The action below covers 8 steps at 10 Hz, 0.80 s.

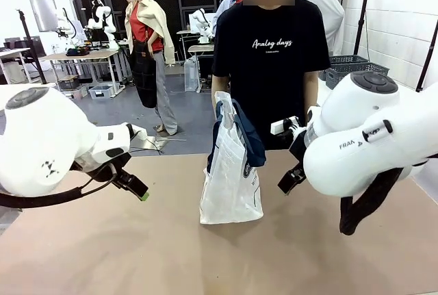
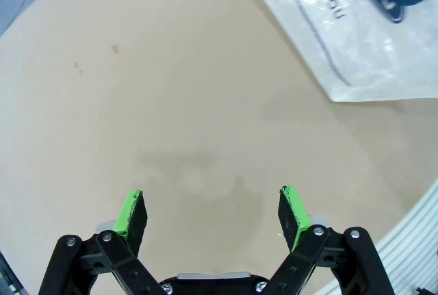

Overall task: Transfer purchased items from the store into the shopping bag.
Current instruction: Open the Reusable shopping bag in the center of the table.

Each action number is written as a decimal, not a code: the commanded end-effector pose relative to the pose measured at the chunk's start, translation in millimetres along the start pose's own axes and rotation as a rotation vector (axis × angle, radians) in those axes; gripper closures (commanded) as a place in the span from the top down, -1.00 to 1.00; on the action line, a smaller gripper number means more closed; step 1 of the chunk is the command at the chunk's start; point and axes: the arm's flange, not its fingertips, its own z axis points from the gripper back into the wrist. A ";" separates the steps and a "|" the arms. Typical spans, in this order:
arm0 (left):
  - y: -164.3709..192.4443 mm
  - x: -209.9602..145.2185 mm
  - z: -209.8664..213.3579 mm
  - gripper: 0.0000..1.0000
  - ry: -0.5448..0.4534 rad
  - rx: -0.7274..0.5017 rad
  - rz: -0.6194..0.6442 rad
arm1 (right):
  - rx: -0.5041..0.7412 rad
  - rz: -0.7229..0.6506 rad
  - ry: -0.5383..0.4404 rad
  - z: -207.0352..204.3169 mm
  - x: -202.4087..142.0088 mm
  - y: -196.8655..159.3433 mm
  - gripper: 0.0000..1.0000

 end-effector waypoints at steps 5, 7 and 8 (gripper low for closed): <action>-0.1 81.7 87.5 1.00 -0.029 -0.121 0.009 | 0.018 -0.036 0.106 90.8 88.2 -16.1 1.00; -7.5 110.8 103.4 1.00 -0.033 -0.151 0.009 | 0.021 -0.060 0.102 109.6 121.9 -21.1 1.00; -13.8 130.3 109.0 1.00 -0.041 -0.163 0.009 | 0.010 -0.074 0.078 117.0 142.9 -21.2 1.00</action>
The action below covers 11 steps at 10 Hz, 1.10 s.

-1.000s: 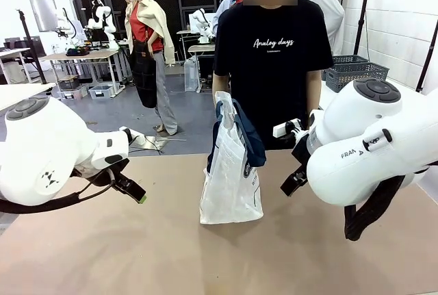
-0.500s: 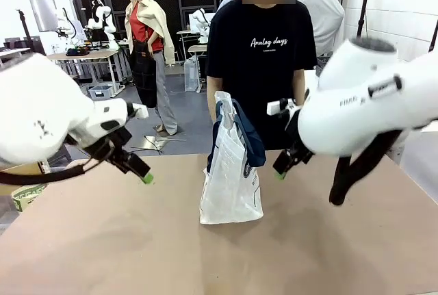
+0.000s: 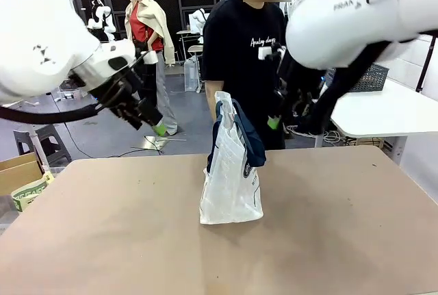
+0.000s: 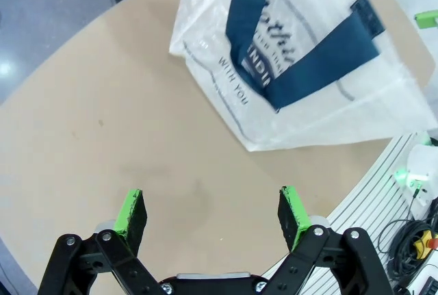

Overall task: Transfer purchased items from the store into the shopping bag.
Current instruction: Open the Reusable shopping bag in the center of the table.

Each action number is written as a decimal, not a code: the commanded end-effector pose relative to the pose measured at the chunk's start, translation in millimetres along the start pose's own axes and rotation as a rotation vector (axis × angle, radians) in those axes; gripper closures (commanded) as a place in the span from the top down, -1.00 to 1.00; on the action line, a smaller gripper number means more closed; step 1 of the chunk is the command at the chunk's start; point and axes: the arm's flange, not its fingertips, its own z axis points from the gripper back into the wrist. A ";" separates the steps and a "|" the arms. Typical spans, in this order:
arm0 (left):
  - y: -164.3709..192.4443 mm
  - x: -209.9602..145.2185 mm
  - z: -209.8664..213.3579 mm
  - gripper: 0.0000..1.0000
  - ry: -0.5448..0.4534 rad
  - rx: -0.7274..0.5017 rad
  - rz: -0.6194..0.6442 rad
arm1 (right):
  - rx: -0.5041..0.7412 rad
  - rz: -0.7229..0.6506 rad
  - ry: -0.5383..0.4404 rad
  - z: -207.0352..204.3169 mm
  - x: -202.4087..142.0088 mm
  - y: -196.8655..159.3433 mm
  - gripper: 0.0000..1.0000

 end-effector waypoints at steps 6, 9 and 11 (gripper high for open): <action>-18.6 48.9 -1.0 1.00 0.009 -0.022 -0.010 | -0.019 -0.060 -0.039 4.5 55.6 4.4 1.00; -47.1 72.2 -11.8 1.00 -0.003 -0.014 0.079 | 0.046 -0.168 -0.060 -14.2 74.0 -2.2 1.00; -59.1 83.5 -15.3 1.00 -0.001 -0.018 0.124 | 0.057 -0.228 -0.043 -20.5 93.1 -5.2 1.00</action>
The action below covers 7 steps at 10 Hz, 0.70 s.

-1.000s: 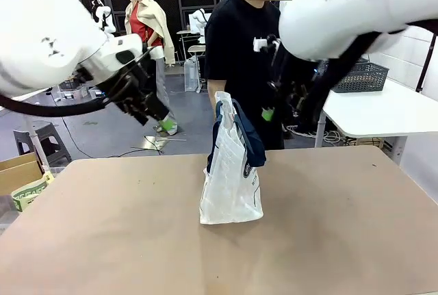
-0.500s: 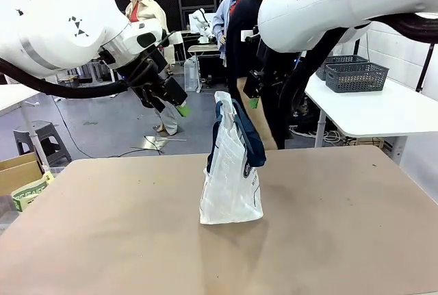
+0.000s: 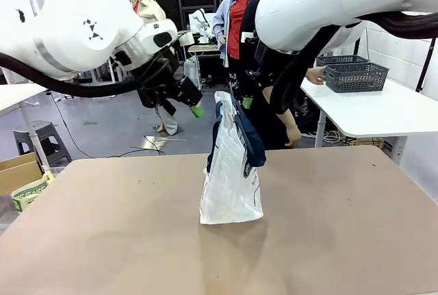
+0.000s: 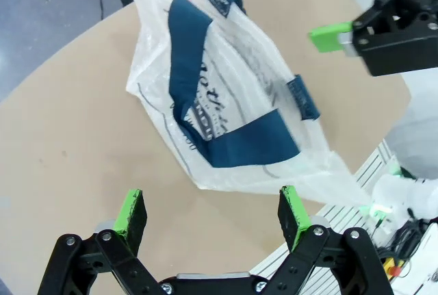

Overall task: Transfer purchased items from the store into the shopping bag.
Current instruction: Open the Reusable shopping bag in the center of the table.

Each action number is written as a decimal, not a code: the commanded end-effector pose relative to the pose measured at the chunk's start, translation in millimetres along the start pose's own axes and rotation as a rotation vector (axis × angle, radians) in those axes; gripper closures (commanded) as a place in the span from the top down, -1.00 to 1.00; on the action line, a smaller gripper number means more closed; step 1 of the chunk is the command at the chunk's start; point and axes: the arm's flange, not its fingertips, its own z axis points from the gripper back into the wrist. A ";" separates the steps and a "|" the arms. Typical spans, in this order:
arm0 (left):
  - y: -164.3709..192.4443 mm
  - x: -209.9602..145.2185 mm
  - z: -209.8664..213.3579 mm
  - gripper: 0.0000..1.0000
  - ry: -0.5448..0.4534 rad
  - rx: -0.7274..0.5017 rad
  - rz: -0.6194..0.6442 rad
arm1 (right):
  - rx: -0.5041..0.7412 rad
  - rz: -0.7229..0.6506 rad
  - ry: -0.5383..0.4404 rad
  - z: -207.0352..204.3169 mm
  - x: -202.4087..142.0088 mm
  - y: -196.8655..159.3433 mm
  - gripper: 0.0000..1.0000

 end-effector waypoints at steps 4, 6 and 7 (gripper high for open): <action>-22.2 28.0 -29.4 1.00 0.040 -0.021 0.109 | 0.067 -0.153 -0.019 -12.5 42.5 -6.3 1.00; -28.9 34.0 -39.0 1.00 0.062 -0.011 0.141 | 0.079 -0.167 0.000 -19.7 48.7 -5.6 1.00; -31.3 36.1 -39.6 1.00 0.048 -0.018 0.171 | 0.088 -0.170 0.011 -23.7 50.7 -5.8 1.00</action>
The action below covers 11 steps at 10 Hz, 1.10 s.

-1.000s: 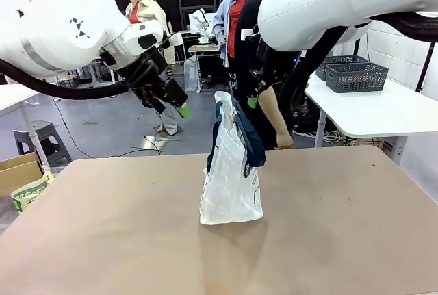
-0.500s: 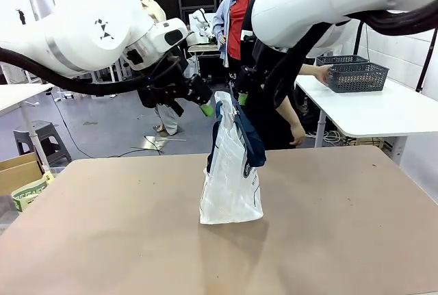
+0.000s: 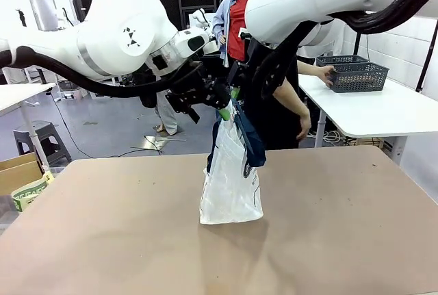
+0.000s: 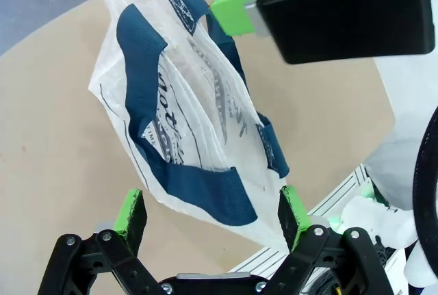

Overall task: Transfer purchased items from the store into the shopping bag.
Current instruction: Open the Reusable shopping bag in the center of the table.

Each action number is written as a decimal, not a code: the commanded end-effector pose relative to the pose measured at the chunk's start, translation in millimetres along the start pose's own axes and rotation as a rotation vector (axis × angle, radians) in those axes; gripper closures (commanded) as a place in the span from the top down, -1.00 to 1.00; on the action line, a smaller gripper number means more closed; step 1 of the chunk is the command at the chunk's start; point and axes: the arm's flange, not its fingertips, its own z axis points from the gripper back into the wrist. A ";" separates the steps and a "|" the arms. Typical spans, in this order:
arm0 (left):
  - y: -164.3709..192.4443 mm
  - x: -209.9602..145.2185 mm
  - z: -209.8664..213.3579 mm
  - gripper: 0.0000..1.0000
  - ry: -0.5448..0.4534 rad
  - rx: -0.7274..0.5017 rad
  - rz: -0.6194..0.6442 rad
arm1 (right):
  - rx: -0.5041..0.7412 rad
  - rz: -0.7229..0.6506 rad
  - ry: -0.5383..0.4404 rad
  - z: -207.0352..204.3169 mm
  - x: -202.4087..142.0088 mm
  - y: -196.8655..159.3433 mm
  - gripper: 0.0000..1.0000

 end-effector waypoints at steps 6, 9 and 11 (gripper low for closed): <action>5.2 11.2 -10.4 1.00 0.011 0.019 0.088 | 0.084 -0.040 0.088 -21.6 10.7 5.6 1.00; 17.2 14.6 -21.9 1.00 0.002 0.052 0.127 | 0.083 -0.052 0.123 -29.6 6.4 6.1 1.00; 24.1 16.2 -28.3 1.00 0.017 0.057 0.144 | 0.082 -0.057 0.162 -38.4 0.9 5.6 1.00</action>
